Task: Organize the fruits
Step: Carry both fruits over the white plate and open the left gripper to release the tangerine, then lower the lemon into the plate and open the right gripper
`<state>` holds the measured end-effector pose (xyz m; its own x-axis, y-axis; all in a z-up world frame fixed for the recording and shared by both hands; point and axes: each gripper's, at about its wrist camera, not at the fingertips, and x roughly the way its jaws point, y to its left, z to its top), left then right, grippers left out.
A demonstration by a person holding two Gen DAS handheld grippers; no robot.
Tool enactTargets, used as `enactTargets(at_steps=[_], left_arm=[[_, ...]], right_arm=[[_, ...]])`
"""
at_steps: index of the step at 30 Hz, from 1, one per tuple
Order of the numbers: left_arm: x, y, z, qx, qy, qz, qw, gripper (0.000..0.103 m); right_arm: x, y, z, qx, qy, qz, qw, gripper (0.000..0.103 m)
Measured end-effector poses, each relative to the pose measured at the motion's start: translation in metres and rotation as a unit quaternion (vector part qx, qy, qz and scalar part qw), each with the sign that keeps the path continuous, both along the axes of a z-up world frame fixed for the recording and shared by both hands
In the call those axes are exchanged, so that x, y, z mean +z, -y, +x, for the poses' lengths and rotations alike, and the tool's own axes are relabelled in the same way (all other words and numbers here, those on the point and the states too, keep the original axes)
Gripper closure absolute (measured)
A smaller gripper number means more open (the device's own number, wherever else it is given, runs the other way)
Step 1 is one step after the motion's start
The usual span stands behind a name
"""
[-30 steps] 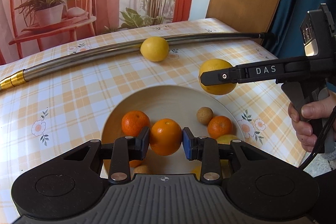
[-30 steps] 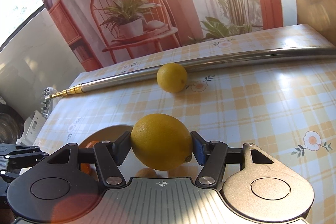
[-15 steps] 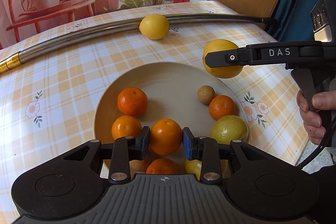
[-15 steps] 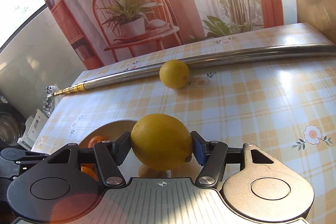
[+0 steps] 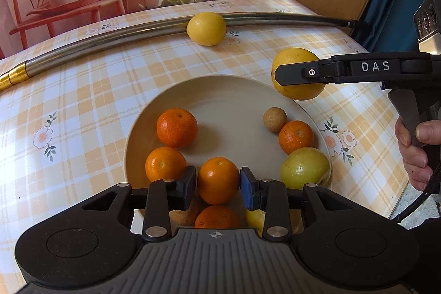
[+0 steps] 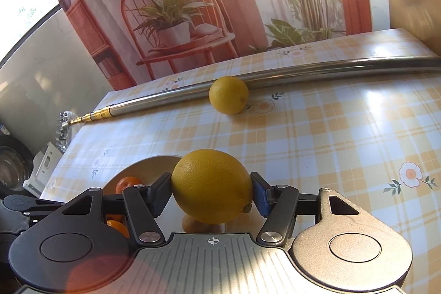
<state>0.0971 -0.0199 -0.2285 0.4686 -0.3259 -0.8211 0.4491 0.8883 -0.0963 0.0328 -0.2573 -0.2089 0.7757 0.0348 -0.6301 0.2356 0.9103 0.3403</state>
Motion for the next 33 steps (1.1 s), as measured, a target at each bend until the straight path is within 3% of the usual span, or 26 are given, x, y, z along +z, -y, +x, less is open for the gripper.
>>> enactTargets(at_steps=[9,14,25,33], left_arm=[[0.015,-0.005,-0.007,0.012,0.046,-0.01,0.9988,0.049],[0.027,-0.015,-0.007,0.041,0.077,-0.019,0.996,0.041],[0.049,-0.055,0.001,0.143,0.13,-0.024,0.9808,0.014],[0.051,-0.082,0.001,0.198,0.133,-0.024,0.9709,0.01]], right_arm=[[0.0,0.0,0.002,0.002,-0.005,-0.002,1.0,0.046],[0.004,-0.005,0.003,0.01,-0.006,-0.013,1.0,0.046],[0.011,-0.03,0.011,0.061,-0.022,-0.044,0.997,0.046],[0.013,-0.053,0.017,0.101,-0.034,-0.062,0.992,0.046]])
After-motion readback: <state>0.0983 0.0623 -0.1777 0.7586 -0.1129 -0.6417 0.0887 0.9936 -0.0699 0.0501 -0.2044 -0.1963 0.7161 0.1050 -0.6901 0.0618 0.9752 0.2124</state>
